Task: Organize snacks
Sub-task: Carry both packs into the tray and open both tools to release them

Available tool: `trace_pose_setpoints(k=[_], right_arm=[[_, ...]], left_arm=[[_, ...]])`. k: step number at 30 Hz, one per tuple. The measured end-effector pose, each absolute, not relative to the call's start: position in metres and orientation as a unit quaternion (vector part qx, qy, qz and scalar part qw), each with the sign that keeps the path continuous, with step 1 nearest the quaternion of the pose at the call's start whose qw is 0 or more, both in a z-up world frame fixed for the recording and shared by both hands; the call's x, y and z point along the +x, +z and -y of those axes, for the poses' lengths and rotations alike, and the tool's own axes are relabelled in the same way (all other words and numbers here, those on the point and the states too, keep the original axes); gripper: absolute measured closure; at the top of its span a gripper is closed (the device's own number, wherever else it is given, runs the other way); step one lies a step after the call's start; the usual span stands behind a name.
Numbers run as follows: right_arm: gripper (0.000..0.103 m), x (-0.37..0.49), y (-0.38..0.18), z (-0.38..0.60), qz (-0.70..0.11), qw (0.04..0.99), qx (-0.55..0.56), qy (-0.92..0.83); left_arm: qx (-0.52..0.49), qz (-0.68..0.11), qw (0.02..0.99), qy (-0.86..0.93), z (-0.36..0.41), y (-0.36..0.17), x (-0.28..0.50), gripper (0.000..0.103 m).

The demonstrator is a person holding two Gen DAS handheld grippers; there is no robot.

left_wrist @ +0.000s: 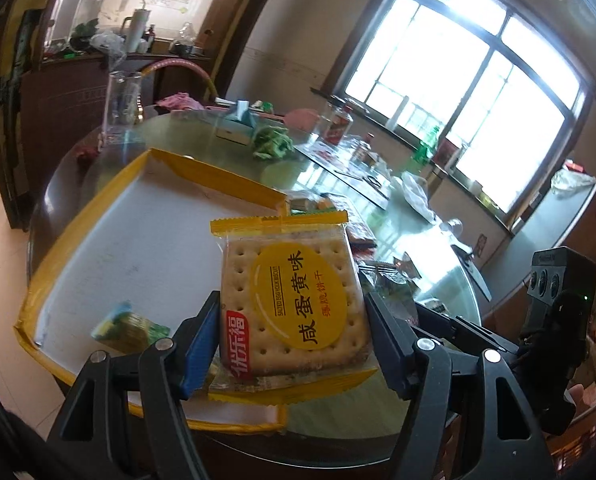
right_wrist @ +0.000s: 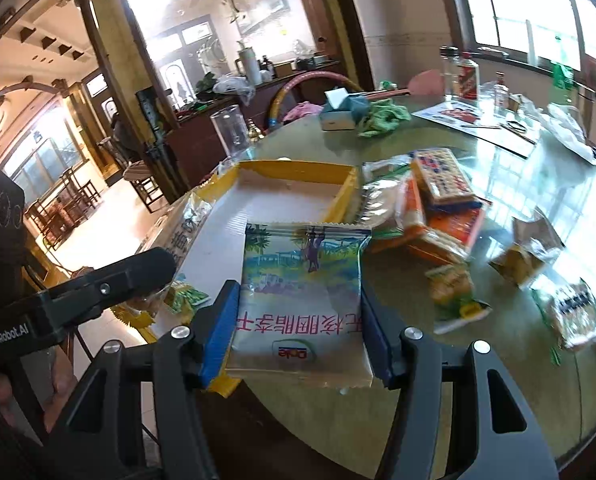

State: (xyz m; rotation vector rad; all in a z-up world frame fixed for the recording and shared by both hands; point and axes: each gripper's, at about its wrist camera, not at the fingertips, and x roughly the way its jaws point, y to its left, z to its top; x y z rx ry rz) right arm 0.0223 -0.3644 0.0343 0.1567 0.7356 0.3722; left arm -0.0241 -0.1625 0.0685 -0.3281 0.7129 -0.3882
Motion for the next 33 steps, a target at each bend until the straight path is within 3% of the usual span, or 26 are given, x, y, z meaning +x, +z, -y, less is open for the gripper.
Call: trace_pose_setpoints(k=[15, 33], right_arm=[[0.044, 0.07, 0.03, 0.309, -0.381, 0.893, 0.066, 0.229], [0.042, 0.108, -0.025, 0.239, -0.448, 0.868, -0.034, 0.211]], left_arm=[[-0.207, -0.343, 0.911, -0.104, 0.063, 0.059, 0.021, 0.034], [-0.063, -0.45, 0.887, -0.08, 0.087, -0.005, 0.066, 0.033]])
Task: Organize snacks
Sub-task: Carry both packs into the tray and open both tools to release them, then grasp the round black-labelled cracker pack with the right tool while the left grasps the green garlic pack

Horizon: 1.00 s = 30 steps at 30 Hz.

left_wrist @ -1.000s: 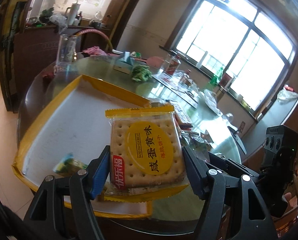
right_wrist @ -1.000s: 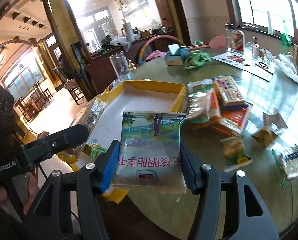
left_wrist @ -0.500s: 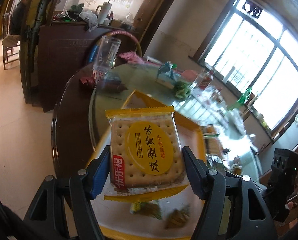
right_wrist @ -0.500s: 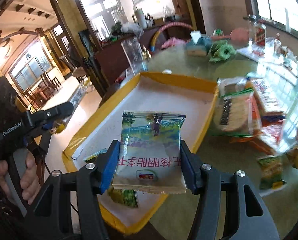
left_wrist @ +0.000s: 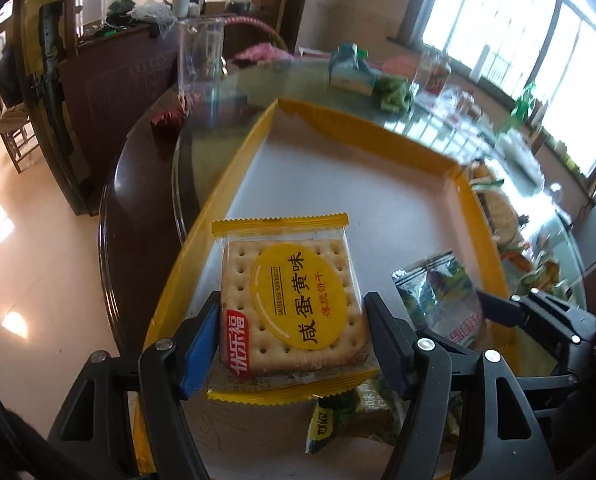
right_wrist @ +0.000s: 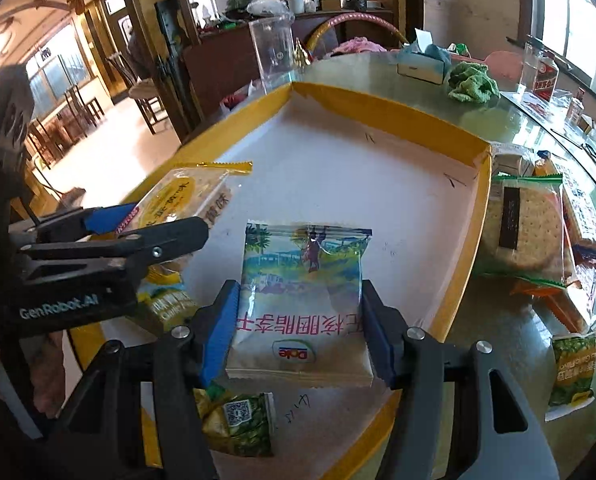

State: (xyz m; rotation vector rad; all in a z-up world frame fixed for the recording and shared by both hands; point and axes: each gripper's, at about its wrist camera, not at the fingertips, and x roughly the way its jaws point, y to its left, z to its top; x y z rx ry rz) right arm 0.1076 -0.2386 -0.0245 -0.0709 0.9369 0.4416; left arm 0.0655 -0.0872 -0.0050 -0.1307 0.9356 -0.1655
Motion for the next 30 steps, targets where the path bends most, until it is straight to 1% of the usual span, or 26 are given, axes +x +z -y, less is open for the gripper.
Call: trace_pose_setpoints(k=[2, 3, 5, 6, 8, 11, 16, 19, 26, 30], right_arm=[[0.041, 0.107, -0.026, 0.237, -0.449, 0.867, -0.037, 0.212], [0.038, 0.108, -0.027, 0.236, -0.45, 0.866, -0.037, 0.214], [0.031, 0.108, -0.029, 0.236, -0.451, 0.865, -0.036, 0.218], [0.029, 0.108, -0.028, 0.237, -0.449, 0.865, -0.032, 0.22], [0.028, 0.106, -0.024, 0.239, -0.444, 0.867, -0.026, 0.224], [0.027, 0.097, -0.015, 0.246, -0.425, 0.876, -0.014, 0.226], [0.027, 0.075, -0.001, 0.278, -0.399, 0.885, 0.035, 0.236], [0.027, 0.055, 0.002, 0.307, -0.385, 0.892, 0.063, 0.228], [0.027, 0.013, -0.008, 0.388, -0.388, 0.895, 0.104, 0.194], [0.027, -0.005, -0.012, 0.438, -0.384, 0.899, 0.134, 0.161]], left_arm=[[-0.076, -0.454, 0.883, -0.089, 0.083, -0.006, 0.067, 0.033], [-0.091, -0.455, 0.881, -0.094, 0.078, -0.006, 0.067, 0.032], [-0.117, -0.451, 0.88, -0.097, 0.071, -0.004, 0.068, 0.024], [-0.132, -0.449, 0.879, -0.097, 0.067, -0.002, 0.067, 0.023], [-0.168, -0.442, 0.875, -0.107, 0.058, 0.002, 0.064, 0.023], [-0.203, -0.412, 0.883, -0.092, 0.05, 0.015, 0.049, 0.023], [-0.186, -0.368, 0.903, -0.12, 0.075, 0.037, 0.012, 0.022], [-0.187, -0.357, 0.903, -0.146, 0.101, 0.045, -0.003, 0.022], [-0.123, -0.373, 0.893, -0.219, 0.184, 0.05, -0.018, 0.022], [-0.104, -0.392, 0.88, -0.246, 0.219, 0.047, -0.02, 0.022]])
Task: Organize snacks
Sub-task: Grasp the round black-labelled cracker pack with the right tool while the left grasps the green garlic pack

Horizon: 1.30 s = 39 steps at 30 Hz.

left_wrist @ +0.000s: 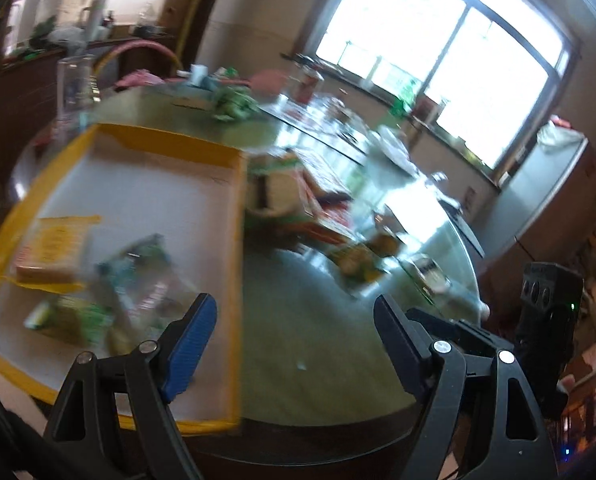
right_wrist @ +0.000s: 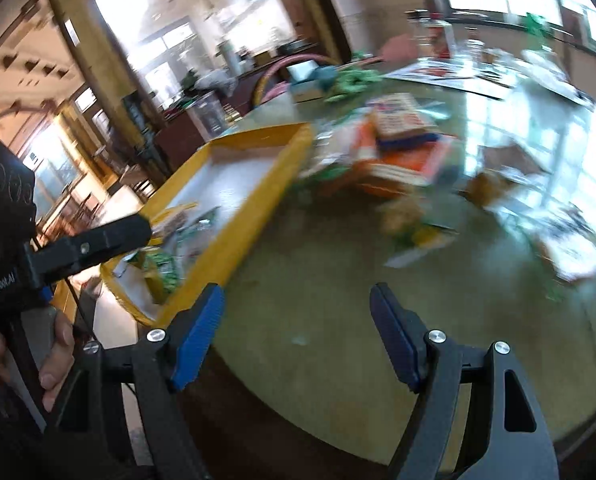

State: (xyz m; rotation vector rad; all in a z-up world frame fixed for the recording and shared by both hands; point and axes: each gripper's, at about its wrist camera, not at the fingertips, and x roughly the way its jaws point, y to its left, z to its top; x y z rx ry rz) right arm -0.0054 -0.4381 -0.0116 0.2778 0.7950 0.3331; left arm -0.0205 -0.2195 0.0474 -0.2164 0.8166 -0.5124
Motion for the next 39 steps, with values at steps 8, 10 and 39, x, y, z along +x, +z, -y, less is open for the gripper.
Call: trace_pose_setpoints(k=[8, 10, 39], right_arm=[[0.027, -0.02, -0.023, 0.526, -0.392, 0.896, 0.195, 0.077], [0.027, -0.02, -0.029, 0.54, -0.399, 0.892, 0.204, 0.056], [0.019, 0.096, -0.047, 0.623, -0.474, 0.834, 0.262, -0.101]], left_arm=[[-0.08, -0.414, 0.867, -0.267, 0.265, 0.04, -0.027, 0.022], [-0.077, -0.418, 0.865, -0.268, 0.272, 0.038, -0.028, 0.022], [-0.095, -0.44, 0.853, -0.264, 0.274, 0.021, -0.013, 0.022]])
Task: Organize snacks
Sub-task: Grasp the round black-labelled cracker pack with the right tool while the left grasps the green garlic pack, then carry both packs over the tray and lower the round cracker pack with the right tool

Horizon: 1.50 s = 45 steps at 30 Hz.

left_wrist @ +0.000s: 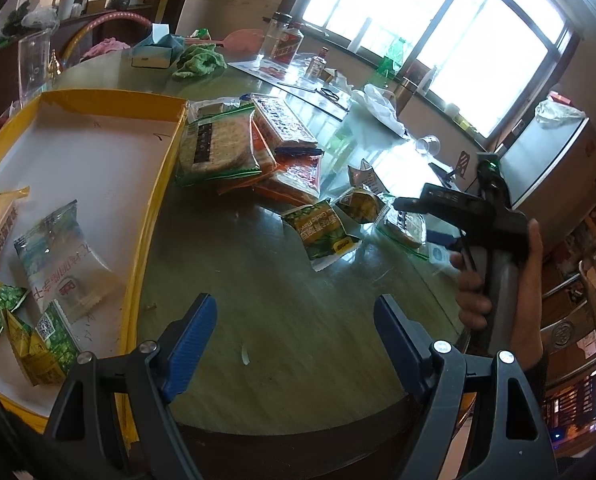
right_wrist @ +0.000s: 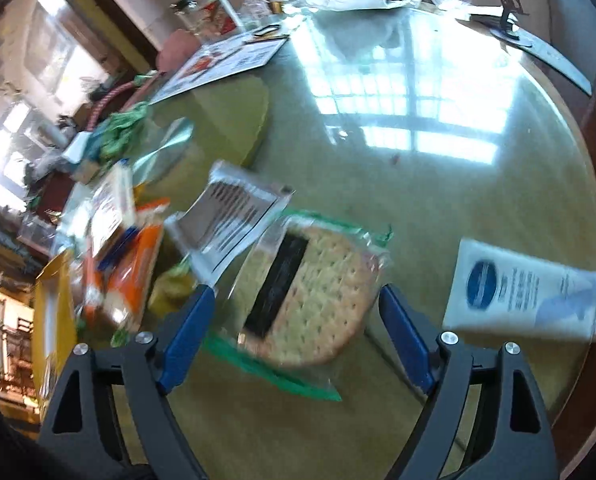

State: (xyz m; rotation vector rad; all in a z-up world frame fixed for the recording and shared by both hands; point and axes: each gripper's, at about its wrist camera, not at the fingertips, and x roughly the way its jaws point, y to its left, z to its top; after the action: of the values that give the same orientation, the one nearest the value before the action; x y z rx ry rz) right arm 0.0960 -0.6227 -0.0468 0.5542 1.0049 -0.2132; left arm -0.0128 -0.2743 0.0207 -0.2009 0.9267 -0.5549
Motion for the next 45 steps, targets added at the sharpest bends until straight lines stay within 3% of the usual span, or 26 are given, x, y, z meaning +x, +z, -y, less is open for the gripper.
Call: trace_pose_setpoints(k=[7, 12, 30, 33, 37, 45], right_arm=[[0.018, 0.118, -0.049, 0.606, -0.5, 0.84, 0.157, -0.143], [0.026, 0.089, -0.05, 0.608, -0.484, 0.851, 0.137, -0.153], [0.026, 0.0, -0.054, 0.57, -0.447, 0.882, 0.078, -0.128], [0.026, -0.001, -0.054, 0.569, -0.445, 0.884, 0.075, -0.126], [0.026, -0.003, -0.055, 0.568, -0.442, 0.885, 0.072, -0.124], [0.026, -0.007, -0.054, 0.563, -0.442, 0.887, 0.068, -0.116]], left_arm=[[-0.096, -0.444, 0.851, -0.263, 0.275, 0.016, -0.012, 0.022], [-0.097, -0.451, 0.848, -0.261, 0.277, 0.012, -0.01, 0.022], [-0.12, -0.501, 0.832, -0.206, 0.357, -0.007, 0.067, 0.024], [-0.094, -0.505, 0.836, -0.192, 0.368, -0.011, 0.074, 0.033], [-0.059, -0.496, 0.846, -0.184, 0.371, -0.014, 0.07, 0.06], [-0.002, -0.478, 0.85, -0.22, 0.347, -0.012, 0.026, 0.064]])
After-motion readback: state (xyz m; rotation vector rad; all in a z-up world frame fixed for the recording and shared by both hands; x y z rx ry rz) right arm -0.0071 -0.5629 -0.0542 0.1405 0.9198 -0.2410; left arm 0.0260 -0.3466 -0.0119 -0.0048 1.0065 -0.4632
